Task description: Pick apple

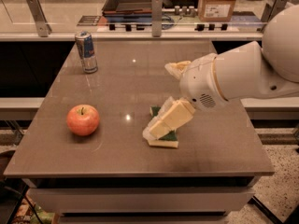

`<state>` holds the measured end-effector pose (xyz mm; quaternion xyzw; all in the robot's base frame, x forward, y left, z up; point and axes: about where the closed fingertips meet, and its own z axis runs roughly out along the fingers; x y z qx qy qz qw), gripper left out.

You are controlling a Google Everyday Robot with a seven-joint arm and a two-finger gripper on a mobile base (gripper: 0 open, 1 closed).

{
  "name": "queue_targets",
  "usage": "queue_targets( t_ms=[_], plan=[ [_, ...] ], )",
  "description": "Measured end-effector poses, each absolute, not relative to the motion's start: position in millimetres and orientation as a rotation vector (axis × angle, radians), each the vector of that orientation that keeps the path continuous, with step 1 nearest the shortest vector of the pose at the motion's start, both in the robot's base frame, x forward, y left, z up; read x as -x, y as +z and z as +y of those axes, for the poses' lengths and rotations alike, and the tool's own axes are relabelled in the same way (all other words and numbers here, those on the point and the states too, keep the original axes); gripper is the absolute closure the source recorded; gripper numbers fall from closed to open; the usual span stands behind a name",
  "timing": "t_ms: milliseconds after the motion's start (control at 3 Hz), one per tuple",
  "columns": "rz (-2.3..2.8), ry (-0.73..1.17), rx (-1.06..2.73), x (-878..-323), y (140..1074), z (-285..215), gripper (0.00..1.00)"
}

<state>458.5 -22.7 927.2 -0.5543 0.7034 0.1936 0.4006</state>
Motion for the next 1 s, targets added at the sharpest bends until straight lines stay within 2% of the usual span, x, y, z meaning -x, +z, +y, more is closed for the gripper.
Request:
queue_targets(
  t_ms=[1000],
  plan=[
    [1.67, 0.578, 1.417, -466, 913, 68, 0.0]
  ],
)
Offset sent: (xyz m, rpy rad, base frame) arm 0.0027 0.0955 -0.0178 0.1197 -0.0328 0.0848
